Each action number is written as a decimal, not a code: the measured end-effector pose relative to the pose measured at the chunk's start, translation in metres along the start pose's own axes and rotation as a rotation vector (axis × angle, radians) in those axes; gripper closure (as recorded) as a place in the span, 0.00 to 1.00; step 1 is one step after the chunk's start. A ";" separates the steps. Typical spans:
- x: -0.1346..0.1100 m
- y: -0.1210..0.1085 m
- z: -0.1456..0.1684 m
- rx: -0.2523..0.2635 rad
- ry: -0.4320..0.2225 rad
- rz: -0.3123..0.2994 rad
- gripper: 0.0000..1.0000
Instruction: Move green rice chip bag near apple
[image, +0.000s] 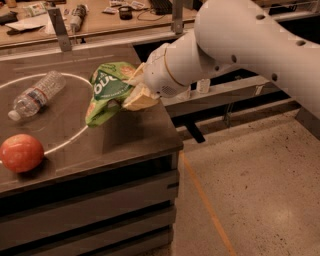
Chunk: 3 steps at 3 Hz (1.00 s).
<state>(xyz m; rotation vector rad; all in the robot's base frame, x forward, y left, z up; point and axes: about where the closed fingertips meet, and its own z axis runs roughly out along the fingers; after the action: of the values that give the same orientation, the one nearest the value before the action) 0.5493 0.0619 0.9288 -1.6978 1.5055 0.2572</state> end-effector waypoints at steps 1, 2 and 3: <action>-0.021 0.015 0.016 -0.017 -0.073 -0.115 1.00; -0.032 0.027 0.027 -0.034 -0.103 -0.178 1.00; -0.037 0.036 0.038 -0.054 -0.121 -0.199 1.00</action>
Offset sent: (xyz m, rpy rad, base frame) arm -0.0306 0.0585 -0.0197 0.0207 -0.1349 0.2460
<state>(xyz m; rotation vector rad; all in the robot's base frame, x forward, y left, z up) 0.5211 0.1168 0.9121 -1.8270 1.2416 0.2912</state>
